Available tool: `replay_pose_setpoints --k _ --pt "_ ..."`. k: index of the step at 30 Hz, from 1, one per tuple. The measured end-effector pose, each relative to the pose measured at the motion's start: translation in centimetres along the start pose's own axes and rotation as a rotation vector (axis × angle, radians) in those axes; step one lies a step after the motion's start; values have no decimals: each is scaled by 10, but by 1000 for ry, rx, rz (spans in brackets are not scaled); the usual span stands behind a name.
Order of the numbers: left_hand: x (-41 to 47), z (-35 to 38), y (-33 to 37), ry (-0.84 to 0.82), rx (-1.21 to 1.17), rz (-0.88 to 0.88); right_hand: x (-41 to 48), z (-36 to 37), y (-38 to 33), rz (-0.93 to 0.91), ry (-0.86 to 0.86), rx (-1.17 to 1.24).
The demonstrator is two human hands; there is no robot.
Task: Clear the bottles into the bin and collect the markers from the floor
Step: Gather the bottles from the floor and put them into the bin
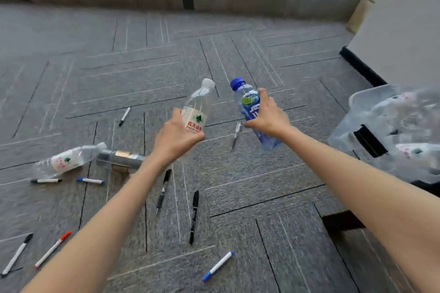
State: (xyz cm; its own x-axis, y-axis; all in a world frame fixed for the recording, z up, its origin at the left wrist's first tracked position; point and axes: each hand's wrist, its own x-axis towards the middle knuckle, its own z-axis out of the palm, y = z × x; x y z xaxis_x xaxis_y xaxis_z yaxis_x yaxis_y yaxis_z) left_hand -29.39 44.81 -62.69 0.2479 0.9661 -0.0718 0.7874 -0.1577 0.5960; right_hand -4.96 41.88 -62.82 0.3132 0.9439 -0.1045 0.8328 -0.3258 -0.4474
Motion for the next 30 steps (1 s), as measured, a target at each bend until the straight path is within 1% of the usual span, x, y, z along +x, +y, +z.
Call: replay_pose_setpoints --k 7,9,11,13,15,17,21,23,24,27,28,30 --pt "55 34 114 -140 -81 227 6 -83 69 256 159 -7" --pt "64 43 142 -172 -96 292 7 -101 89 363 215 20" --pt "70 52 165 -217 -112 337 6 -119 106 512 261 60" --pt "76 61 183 -264 -118 366 7 -138 122 672 309 98" --pt "81 67 198 -294 -114 386 9 -155 135 788 376 89" --pt "84 73 209 -312 -104 396 12 -167 146 885 431 43" --pt "86 80 217 -361 -101 415 8 -173 167 1048 461 -93" --pt "87 83 216 -366 -91 418 7 -170 173 1063 493 -145" --pt "89 84 216 -368 -90 417 8 -166 171 1033 519 -161" --pt "92 87 217 -380 -126 392 10 -147 150 826 599 -142" --pt "94 87 218 -386 -147 381 9 -139 141 752 600 -104" --pt "97 87 222 -404 -169 374 4 -124 128 653 531 -11"
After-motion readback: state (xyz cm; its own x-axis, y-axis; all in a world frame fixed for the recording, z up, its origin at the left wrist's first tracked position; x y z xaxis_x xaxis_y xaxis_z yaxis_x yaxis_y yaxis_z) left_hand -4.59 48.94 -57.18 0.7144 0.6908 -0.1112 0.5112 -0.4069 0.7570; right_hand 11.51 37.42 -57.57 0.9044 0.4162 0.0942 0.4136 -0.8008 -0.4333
